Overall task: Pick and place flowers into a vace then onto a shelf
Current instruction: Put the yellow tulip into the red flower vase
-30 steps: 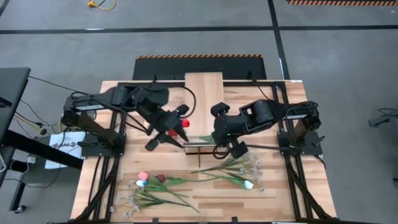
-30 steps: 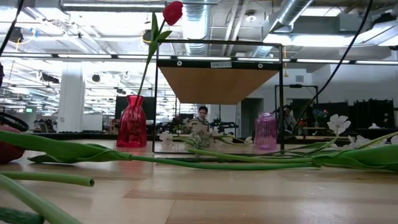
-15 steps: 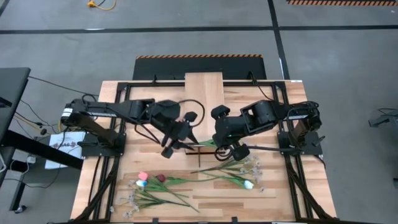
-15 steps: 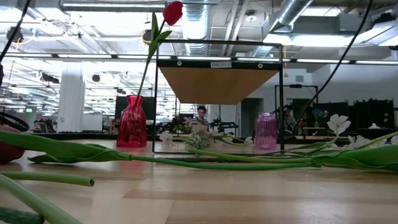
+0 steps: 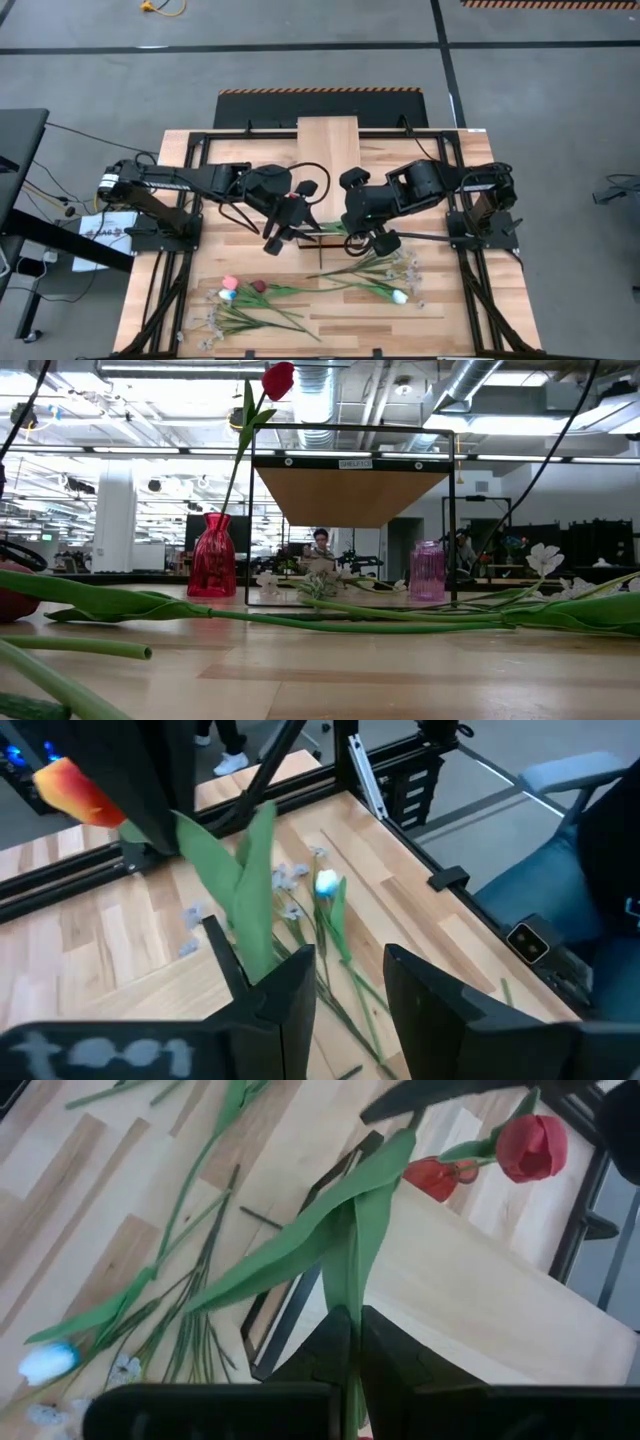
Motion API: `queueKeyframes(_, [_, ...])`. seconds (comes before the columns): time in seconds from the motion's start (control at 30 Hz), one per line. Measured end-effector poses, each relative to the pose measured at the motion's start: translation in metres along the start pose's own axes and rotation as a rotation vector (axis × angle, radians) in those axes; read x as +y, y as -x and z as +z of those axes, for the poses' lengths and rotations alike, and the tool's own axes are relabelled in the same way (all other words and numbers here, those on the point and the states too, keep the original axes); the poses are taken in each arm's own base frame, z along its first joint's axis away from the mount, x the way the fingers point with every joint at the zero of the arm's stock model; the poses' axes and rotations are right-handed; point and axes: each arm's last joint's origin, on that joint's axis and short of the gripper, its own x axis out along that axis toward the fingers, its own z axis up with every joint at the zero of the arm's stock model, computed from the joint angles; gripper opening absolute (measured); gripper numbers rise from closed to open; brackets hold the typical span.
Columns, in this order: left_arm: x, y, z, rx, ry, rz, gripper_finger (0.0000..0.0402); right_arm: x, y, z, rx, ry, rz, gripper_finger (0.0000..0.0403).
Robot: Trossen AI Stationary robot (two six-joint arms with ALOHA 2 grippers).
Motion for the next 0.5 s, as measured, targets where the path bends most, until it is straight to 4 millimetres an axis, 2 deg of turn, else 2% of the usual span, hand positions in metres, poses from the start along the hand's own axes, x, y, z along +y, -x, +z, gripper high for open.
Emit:
queueKeyframes(0.27, [0.002,0.0,-0.001,0.019,0.0,0.066,0.0113,0.0,0.0,0.001,-0.012,-0.009,0.001,0.0011])
queueKeyframes(0.5, [-0.008,0.0,0.003,0.028,-0.044,0.095,0.0113,-0.001,-0.006,-0.005,0.063,-0.054,0.05,0.0011])
